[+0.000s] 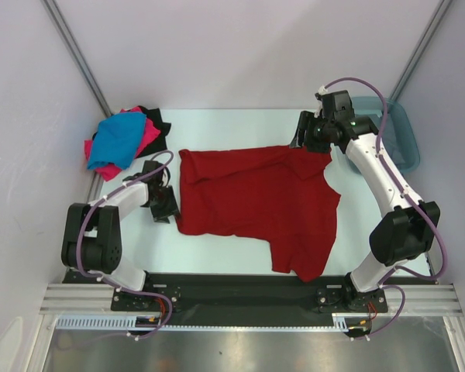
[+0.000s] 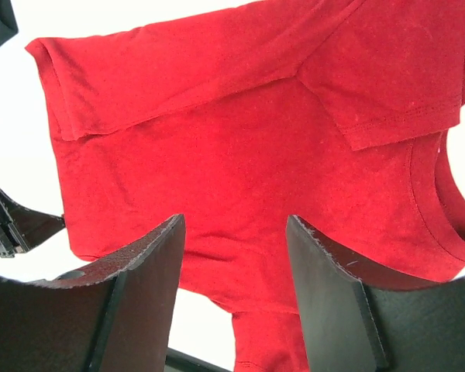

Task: Fold and stack the t-shirts
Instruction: Fold the tshirt

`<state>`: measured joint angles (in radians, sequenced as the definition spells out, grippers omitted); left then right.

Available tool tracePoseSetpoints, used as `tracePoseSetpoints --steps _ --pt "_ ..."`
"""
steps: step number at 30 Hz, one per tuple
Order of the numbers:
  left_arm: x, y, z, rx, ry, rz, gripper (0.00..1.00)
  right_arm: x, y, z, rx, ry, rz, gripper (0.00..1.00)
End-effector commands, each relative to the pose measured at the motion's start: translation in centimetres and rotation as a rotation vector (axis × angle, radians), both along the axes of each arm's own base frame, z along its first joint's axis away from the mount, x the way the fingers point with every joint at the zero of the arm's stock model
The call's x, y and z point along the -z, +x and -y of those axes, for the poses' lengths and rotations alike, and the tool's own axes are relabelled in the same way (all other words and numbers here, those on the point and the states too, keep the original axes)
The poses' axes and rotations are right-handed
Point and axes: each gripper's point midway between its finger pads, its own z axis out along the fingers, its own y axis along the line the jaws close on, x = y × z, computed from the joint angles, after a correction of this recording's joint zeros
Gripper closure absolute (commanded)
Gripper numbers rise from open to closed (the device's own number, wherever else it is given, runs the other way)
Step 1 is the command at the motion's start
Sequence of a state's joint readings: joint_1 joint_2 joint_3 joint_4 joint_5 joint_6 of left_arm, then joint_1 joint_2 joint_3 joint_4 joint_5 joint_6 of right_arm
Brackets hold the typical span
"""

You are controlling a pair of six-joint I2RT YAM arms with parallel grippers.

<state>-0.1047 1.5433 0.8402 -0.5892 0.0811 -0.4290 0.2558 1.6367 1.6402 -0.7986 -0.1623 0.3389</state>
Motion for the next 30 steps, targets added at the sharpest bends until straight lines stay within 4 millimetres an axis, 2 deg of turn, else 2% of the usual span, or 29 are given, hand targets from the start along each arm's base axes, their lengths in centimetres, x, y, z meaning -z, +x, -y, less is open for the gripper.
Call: tracePoseSetpoints --steps 1,9,10,12,16,20,30 --pt "-0.5 1.7 0.6 -0.008 -0.023 0.044 0.57 -1.4 -0.4 0.5 0.001 -0.006 0.039 0.40" --pt "0.4 1.4 1.0 0.001 -0.041 0.022 0.71 -1.1 -0.5 0.8 0.010 -0.011 0.027 0.40" --pt "0.5 1.4 1.0 0.002 -0.041 0.021 0.78 -1.1 -0.6 0.8 0.009 -0.010 0.029 0.40" --pt "0.7 1.2 1.0 0.005 -0.044 0.016 0.81 -1.0 -0.6 0.9 0.011 -0.012 0.025 0.40" --pt "1.0 0.3 1.4 0.023 -0.058 -0.003 0.99 -1.0 -0.7 1.0 0.017 -0.013 0.024 0.40" --pt "1.3 -1.5 1.8 0.050 -0.076 -0.036 1.00 -1.0 -0.7 0.9 0.018 -0.009 0.021 0.40" --pt "-0.2 -6.2 2.1 0.061 -0.107 -0.064 1.00 0.3 -1.8 1.0 0.006 -0.017 -0.025 0.40"
